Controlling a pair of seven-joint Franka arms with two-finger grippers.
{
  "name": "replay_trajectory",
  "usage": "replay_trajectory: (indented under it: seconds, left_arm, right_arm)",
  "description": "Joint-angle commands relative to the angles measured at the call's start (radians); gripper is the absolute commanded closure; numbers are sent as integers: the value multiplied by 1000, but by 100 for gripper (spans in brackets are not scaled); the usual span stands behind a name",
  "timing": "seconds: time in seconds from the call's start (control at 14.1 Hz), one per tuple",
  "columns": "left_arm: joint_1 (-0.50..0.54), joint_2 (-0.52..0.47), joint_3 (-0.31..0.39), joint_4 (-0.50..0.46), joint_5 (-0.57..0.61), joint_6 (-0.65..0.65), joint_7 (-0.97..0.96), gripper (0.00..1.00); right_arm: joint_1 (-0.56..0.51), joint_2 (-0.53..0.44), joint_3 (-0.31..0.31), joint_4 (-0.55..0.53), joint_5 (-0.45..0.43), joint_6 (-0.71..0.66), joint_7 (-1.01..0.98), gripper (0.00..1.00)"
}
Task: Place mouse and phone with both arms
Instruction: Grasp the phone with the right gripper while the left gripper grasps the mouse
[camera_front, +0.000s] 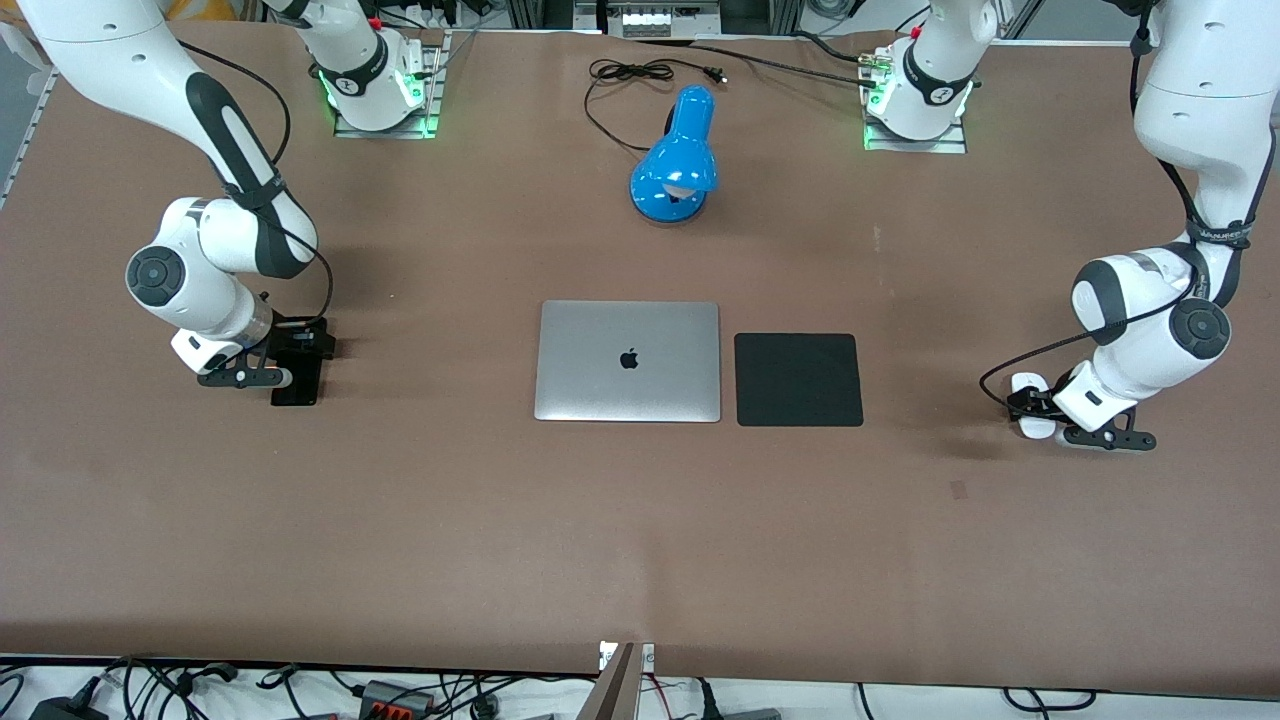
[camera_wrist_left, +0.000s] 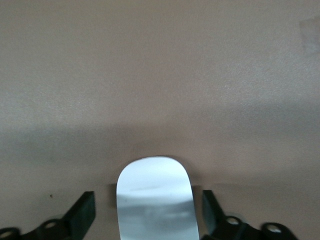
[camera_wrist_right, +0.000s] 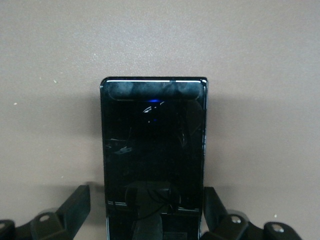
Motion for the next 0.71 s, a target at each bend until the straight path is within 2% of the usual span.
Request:
replay_trajectory:
  seconds: [0.0, 0.14, 0.28, 0.35, 0.57, 0.64]
  left_arm:
    - [16, -5, -15, -20, -2, 5, 20, 40]
    - [14, -8, -15, -17, -2, 2, 20, 54]
    - [13, -14, -15, -9, -2, 0, 20, 59]
    - [13, -17, -15, -8, -2, 0, 20, 59]
    - [8, -60, -15, 11, 0, -24, 35, 58]
    - [8, -74, -15, 21, 0, -46, 48, 57]
  right_arm:
    - [-6, 3, 1, -7, 16, 23, -26, 28]
    - [-11, 3, 1, -7, 16, 23, -26, 71]
    - [-13, 0, 1, -7, 15, 17, -27, 96]
    - [-13, -5, 2, -7, 14, 15, -27, 100]
    - [6, -61, 16, 1, 11, -17, -24, 100]
    - [18, -87, 49, 5, 11, -50, -13, 100]
